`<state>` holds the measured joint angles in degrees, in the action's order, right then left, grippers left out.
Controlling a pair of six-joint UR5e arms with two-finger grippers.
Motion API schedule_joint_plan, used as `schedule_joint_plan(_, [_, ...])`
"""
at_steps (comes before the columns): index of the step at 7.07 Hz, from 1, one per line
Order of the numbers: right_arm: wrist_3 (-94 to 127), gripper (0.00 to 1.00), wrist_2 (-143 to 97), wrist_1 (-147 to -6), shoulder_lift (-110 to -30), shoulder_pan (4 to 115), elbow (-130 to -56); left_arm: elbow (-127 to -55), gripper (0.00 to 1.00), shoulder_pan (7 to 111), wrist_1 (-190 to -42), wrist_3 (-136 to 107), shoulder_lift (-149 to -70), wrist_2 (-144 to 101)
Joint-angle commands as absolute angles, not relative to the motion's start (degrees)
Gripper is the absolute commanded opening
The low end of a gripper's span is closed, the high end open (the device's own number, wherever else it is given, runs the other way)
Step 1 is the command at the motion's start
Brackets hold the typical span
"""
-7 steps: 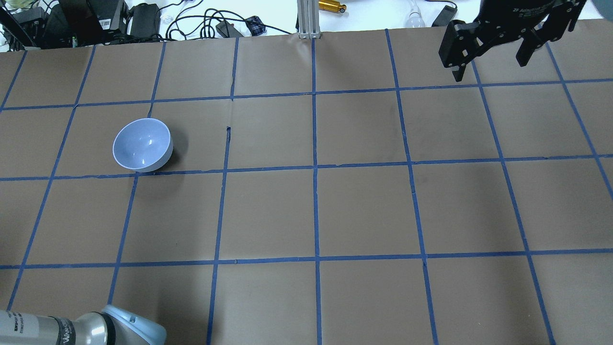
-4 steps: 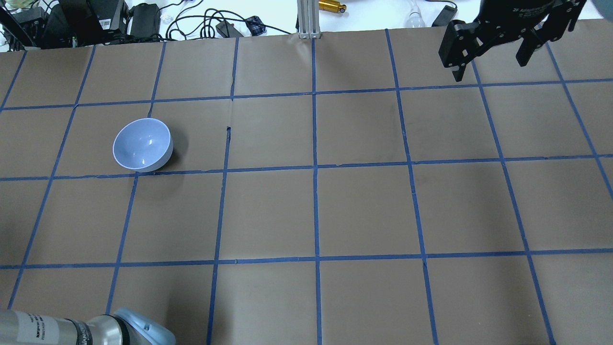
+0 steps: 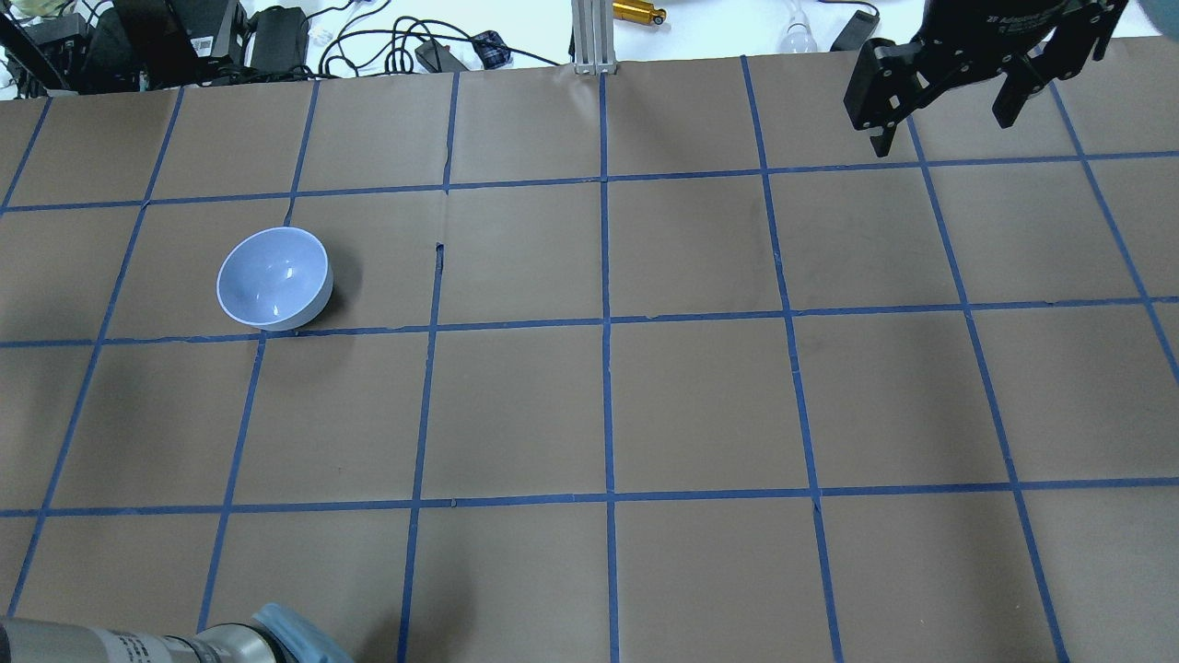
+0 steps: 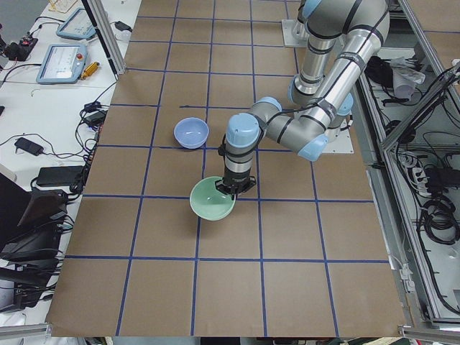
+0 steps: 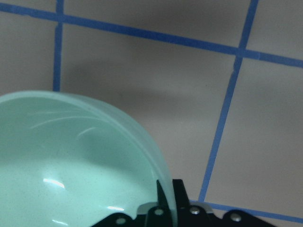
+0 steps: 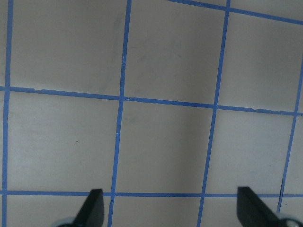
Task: Stack green bowl on blue bowl
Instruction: 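Lift the green bowl with the left gripper and carry it over the blue bowl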
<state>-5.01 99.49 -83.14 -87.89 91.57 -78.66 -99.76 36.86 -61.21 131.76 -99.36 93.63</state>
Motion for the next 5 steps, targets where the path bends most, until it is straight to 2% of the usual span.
schedule_joint_plan(1, [-5.0,1.0,99.5,-83.1,-87.9,91.5,-78.7,-99.7,0.0,45.8,-62.8,122.3,-96.2,92.8])
schedule_joint_plan(5, [-5.0,1.0,99.5,-83.1,-87.9,91.6,-78.7,-100.1,0.0,64.6,-63.0,97.1,-96.7,93.2])
